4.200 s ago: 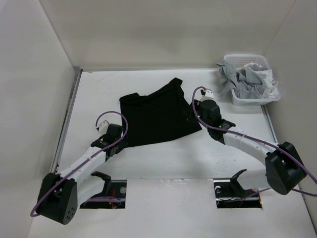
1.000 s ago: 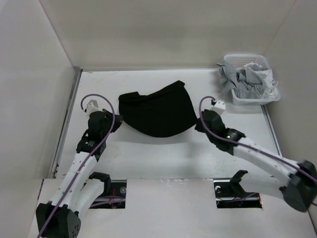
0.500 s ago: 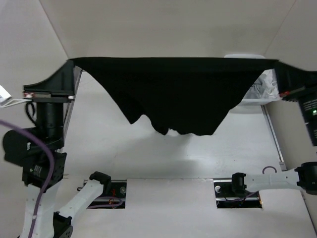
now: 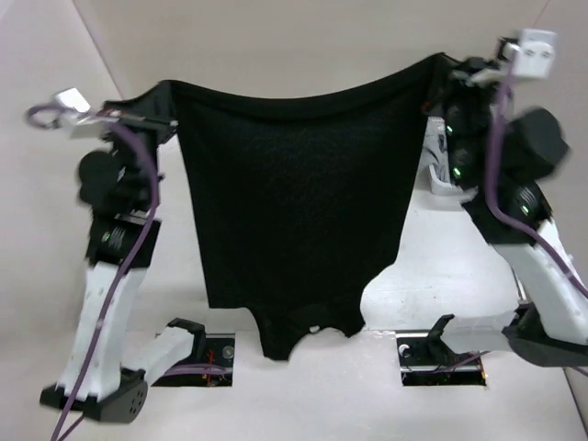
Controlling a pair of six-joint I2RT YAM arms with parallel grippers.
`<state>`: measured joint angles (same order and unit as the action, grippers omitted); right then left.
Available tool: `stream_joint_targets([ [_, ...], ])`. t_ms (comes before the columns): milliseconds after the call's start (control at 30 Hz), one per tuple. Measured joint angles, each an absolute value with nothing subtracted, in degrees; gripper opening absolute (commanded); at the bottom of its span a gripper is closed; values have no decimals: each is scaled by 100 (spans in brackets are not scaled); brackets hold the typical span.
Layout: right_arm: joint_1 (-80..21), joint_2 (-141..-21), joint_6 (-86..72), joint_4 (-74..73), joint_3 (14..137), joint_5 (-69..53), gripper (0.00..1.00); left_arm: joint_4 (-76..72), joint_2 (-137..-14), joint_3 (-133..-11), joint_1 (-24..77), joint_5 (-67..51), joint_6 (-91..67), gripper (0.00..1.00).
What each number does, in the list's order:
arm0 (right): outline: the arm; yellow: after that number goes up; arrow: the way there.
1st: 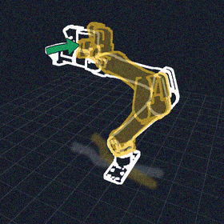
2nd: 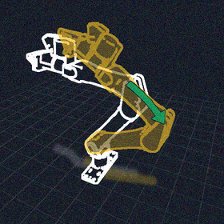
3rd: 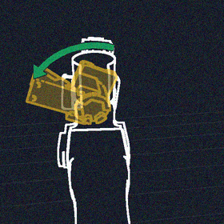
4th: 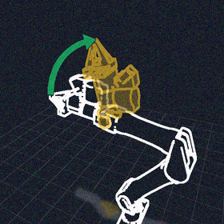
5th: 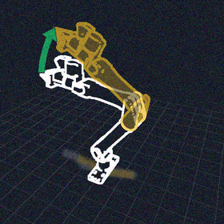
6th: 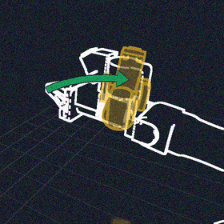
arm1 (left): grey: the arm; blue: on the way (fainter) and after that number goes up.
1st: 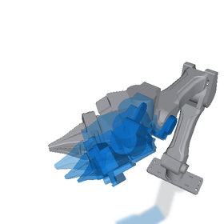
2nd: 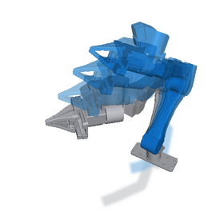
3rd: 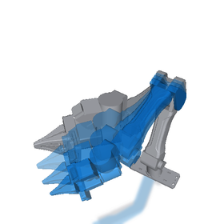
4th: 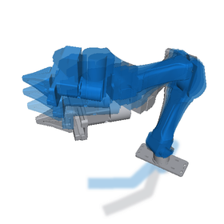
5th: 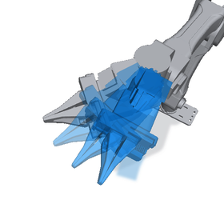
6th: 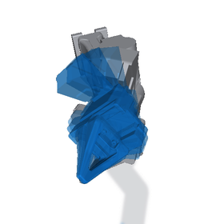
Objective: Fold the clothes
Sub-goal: Flatten the tank top out
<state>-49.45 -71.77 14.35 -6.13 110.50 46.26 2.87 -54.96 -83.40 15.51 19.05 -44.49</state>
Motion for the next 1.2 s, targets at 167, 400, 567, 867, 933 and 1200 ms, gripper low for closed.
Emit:
stream_joint_targets([
  [167,-2851,-8068,-333,-1514,10980,2703,0,322,-6801,-8149,1129,1820,-4477,0],
  [400,-1914,-9961,-1420,-2495,12243,1372,0,676,-8739,-9312,637,1184,-4657,0],
  [567,-1881,-10379,-1634,-3118,13635,1000,0,794,-8722,-9870,458,880,-4720,0],
  [867,-2180,-8219,-1763,-2670,12189,910,0,416,-6971,-9382,259,733,-4753,0],
  [933,-2281,-7470,-1828,-2473,11107,945,1,281,-6521,-8875,327,753,-4755,0],
  [1200,-3258,-4886,-2565,-1881,6047,1400,0,342,-4451,-5105,528,899,-4845,1],
])
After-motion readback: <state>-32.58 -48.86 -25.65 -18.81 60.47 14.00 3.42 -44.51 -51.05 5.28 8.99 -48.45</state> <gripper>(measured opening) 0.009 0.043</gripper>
